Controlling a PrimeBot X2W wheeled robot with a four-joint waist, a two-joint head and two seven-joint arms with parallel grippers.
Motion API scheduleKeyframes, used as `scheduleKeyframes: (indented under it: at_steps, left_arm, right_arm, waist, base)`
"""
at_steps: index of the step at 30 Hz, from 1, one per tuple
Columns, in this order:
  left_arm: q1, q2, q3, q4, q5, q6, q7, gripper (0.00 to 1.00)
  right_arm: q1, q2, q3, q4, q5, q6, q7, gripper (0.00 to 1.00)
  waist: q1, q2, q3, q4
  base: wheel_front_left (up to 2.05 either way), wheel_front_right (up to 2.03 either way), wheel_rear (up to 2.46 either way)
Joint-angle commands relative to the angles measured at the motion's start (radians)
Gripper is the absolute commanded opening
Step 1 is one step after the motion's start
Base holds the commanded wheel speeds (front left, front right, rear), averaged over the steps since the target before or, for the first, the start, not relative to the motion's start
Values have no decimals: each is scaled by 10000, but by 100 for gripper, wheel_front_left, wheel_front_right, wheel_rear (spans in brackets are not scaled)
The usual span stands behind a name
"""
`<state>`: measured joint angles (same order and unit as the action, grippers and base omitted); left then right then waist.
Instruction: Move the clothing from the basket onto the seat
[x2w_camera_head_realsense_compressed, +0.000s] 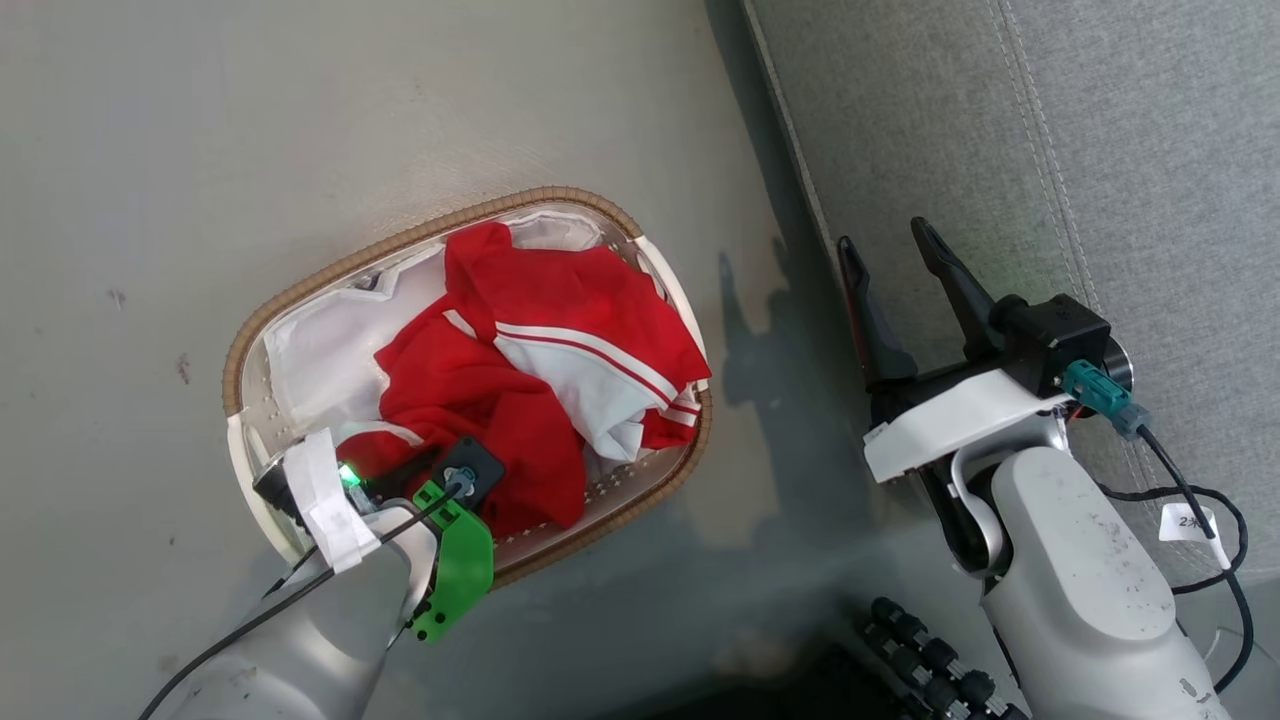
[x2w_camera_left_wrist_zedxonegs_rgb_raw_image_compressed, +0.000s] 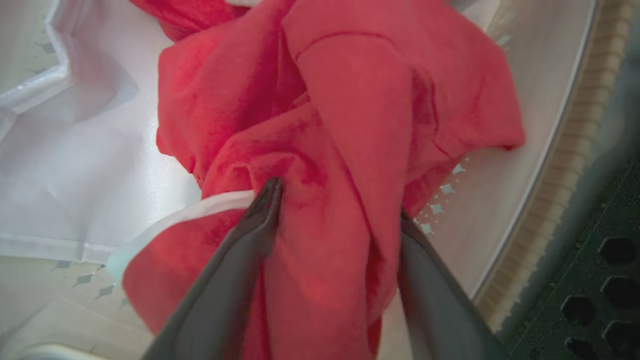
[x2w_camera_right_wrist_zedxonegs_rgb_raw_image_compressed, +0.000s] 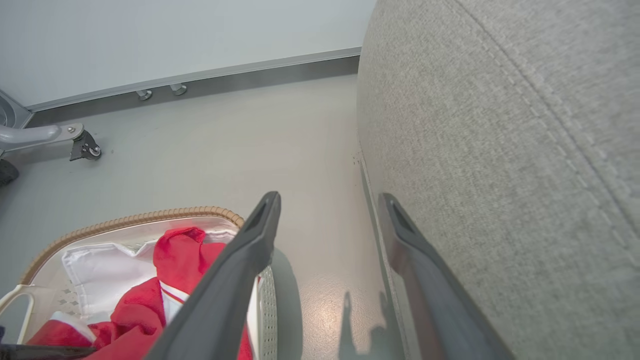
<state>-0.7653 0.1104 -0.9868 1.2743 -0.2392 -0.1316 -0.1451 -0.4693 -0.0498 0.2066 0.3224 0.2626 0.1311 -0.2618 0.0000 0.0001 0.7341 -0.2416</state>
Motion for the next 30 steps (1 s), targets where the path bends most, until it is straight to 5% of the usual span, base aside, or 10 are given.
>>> scheduleKeyframes:
  at_steps: [1, 19, 30]
  left_arm:
    - [-121, 78, 26, 33, -225, 18, -82, 0]
    - [1502, -344, 697, -432, -1989, 17, -1181, 0]
    - [3042, -25, 2203, -3720, -2002, 376, -1207, 0]
  right_arm:
    - [-104, -29, 21, 28, 59, -6, -44, 100]
    - [843, -35, 11, 812, -117, -6, -44, 100]
    - [1923, -36, -57, 1248, -96, -7, -44, 100]
  waist:
    - [0, -1, -31, -13]
    - [0, -1, -2821, 723]
    - [0, -1, -4887, 1334]
  base:
    - [0, 0, 0]
    - [0, 0, 0]
    - [0, 0, 0]
